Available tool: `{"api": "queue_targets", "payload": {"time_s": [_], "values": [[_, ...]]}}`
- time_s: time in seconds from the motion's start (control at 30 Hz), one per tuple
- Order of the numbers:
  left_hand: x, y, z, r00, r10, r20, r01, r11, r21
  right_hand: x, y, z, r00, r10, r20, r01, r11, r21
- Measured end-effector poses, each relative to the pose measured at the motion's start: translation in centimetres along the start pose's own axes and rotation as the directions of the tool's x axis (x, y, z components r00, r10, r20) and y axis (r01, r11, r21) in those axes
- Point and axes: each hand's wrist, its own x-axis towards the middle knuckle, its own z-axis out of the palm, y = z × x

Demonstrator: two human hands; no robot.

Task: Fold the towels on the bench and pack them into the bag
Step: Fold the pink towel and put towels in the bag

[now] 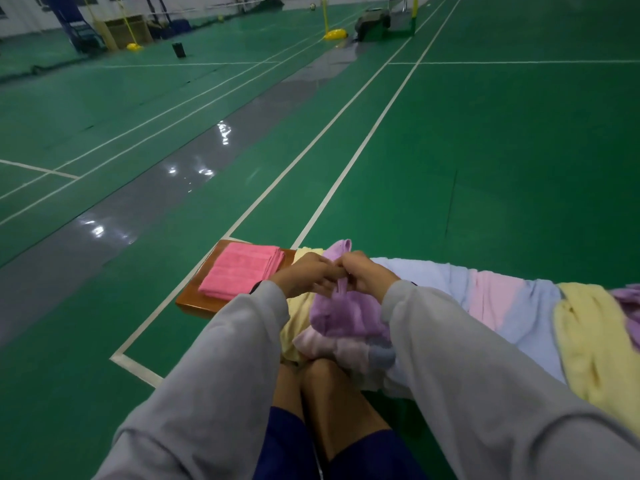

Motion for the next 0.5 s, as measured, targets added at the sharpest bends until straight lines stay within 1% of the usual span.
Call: {"api": "queue_targets", "payload": {"time_s": [0.03, 0.07, 0.1, 0.13, 0.17, 0.2, 0.23, 0.27, 0.3, 0.33, 0.4, 0.47, 0.5], "values": [[-0.1, 0.1, 0.2, 1.000, 0.002, 0.021, -0.001, 0.999, -0.045, 0.1, 0.3, -0.8, 1.000, -0.012, -0.029, 0.011, 1.000, -0.025], [0.0, 0.1, 0.4, 1.000, 0.010, 0.003, -0.009, 0.997, -0.079, 0.5, 0.8, -1.7, 0.998, -0.017, -0.052, 0.014, 0.998, -0.058], [0.2, -0.2, 0.5, 0.998, 0.011, -0.058, -0.016, 0.996, -0.086, 1.1, 1.4, -2.5, 0.998, -0.015, -0.062, 0.009, 0.995, -0.098], [0.4, -0.8, 0.5, 0.989, 0.008, -0.146, -0.015, 0.999, -0.049, 1.3, 2.0, -3.2, 0.998, -0.016, -0.068, 0.006, 0.988, -0.153], [0.8, -1.5, 0.4, 0.972, -0.003, -0.234, 0.010, 0.999, 0.032, 1.0, 2.5, -3.9, 0.996, -0.026, -0.082, 0.009, 0.979, -0.204], [1.1, -2.2, 0.4, 0.956, -0.014, -0.294, 0.053, 0.991, 0.125, 0.4, 2.9, -4.5, 0.993, -0.048, -0.108, 0.019, 0.968, -0.249], [1.3, -2.9, 0.5, 0.946, -0.034, -0.323, 0.103, 0.974, 0.201, -0.1, 3.4, -5.2, 0.986, -0.073, -0.148, 0.028, 0.958, -0.286], [1.4, -3.5, 0.6, 0.941, -0.068, -0.330, 0.154, 0.958, 0.241, -0.9, 3.8, -5.8, 0.978, -0.106, -0.182, 0.042, 0.944, -0.326], [1.5, -4.0, 0.7, 0.941, -0.117, -0.318, 0.200, 0.949, 0.243, -1.1, 4.4, -6.5, 0.972, -0.127, -0.199, 0.048, 0.930, -0.364], [1.5, -4.4, 0.8, 0.942, -0.171, -0.289, 0.241, 0.944, 0.227, -1.2, 5.2, -7.0, 0.972, -0.134, -0.192, 0.044, 0.911, -0.411], [1.5, -4.6, 1.3, 0.946, -0.254, -0.202, 0.296, 0.930, 0.218, -1.1, 6.6, -7.9, 0.985, -0.096, -0.144, 0.013, 0.870, -0.494], [1.5, -4.4, 1.8, 0.948, -0.291, -0.125, 0.313, 0.922, 0.228, -0.8, 7.7, -8.5, 0.992, -0.068, -0.110, 0.007, 0.880, -0.474], [1.7, -4.4, 2.2, 0.948, -0.297, -0.113, 0.316, 0.920, 0.231, -0.6, 8.0, -8.7, 0.993, -0.059, -0.104, 0.007, 0.898, -0.439]]}}
